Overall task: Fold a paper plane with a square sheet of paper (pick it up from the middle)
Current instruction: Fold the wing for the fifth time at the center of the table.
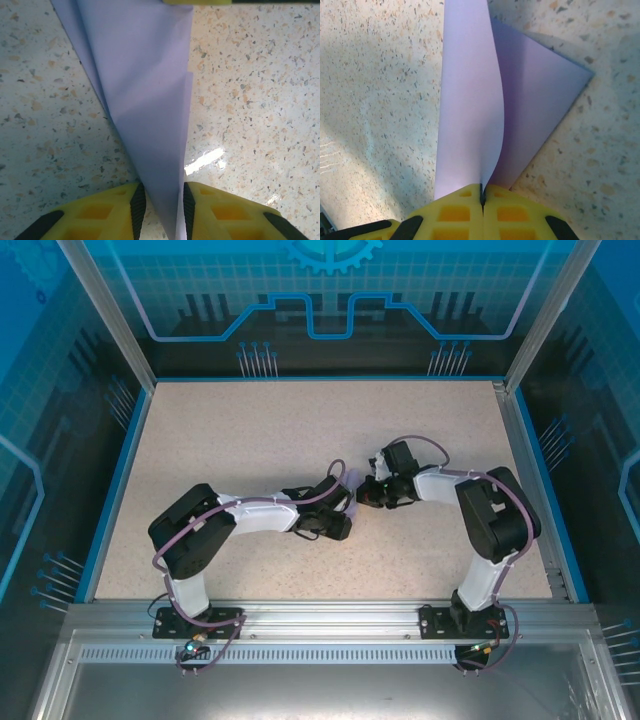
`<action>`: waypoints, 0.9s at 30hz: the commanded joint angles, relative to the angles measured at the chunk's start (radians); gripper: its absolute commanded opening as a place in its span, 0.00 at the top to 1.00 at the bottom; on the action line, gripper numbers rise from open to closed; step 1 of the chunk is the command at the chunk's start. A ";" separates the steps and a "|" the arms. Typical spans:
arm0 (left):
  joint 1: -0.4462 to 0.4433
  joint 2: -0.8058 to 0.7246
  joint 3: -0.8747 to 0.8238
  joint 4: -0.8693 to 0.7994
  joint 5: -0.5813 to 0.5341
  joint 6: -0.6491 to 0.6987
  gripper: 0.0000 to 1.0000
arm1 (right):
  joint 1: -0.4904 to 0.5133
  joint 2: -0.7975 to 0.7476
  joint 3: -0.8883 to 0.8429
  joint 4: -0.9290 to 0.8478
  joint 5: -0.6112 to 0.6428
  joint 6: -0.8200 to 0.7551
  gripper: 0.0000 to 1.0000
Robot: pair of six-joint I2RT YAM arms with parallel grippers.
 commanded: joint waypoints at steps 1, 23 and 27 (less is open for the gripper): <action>-0.004 0.035 -0.010 -0.026 -0.018 0.031 0.70 | 0.016 0.037 0.026 -0.049 0.024 -0.031 0.97; -0.026 0.050 0.012 -0.147 -0.151 0.137 0.77 | 0.022 0.088 0.068 -0.154 0.111 -0.090 0.98; -0.030 0.046 0.019 -0.149 -0.151 0.144 0.76 | 0.025 0.097 0.066 -0.154 0.114 -0.090 0.98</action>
